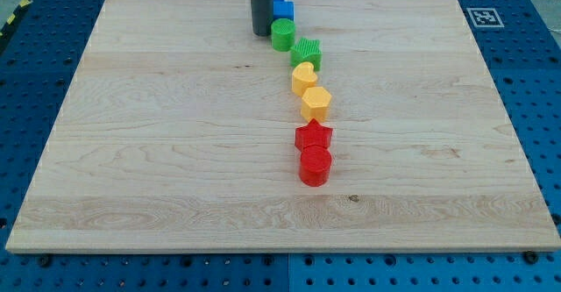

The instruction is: Nudge the blue triangle right a bit

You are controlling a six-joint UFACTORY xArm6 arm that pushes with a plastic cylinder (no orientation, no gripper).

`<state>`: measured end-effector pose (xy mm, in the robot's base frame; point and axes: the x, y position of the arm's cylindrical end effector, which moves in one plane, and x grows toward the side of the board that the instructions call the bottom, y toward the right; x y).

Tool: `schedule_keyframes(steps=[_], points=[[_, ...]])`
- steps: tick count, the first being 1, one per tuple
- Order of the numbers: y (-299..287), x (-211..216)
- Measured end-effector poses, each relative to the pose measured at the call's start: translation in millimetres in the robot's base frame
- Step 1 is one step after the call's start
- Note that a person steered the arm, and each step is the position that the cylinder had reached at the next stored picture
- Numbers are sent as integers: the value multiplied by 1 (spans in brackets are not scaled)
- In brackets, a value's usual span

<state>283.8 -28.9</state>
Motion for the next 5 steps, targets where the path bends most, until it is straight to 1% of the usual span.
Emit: schedule_keyframes(steps=[2,4,5], points=[[24,0],[-29,0],[-30,0]])
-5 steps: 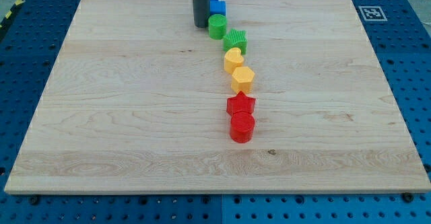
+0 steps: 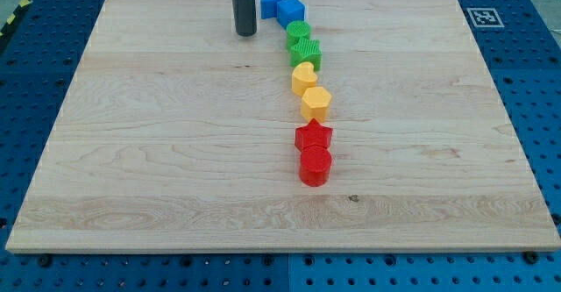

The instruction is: Nudge the blue triangle right a bit

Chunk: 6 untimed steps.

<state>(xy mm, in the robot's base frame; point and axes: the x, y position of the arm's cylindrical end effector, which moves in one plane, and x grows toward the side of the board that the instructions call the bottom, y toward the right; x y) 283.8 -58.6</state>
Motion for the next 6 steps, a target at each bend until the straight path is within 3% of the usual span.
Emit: schedule_keyframes(steps=[2,6], points=[[0,-4],[-14,-56]])
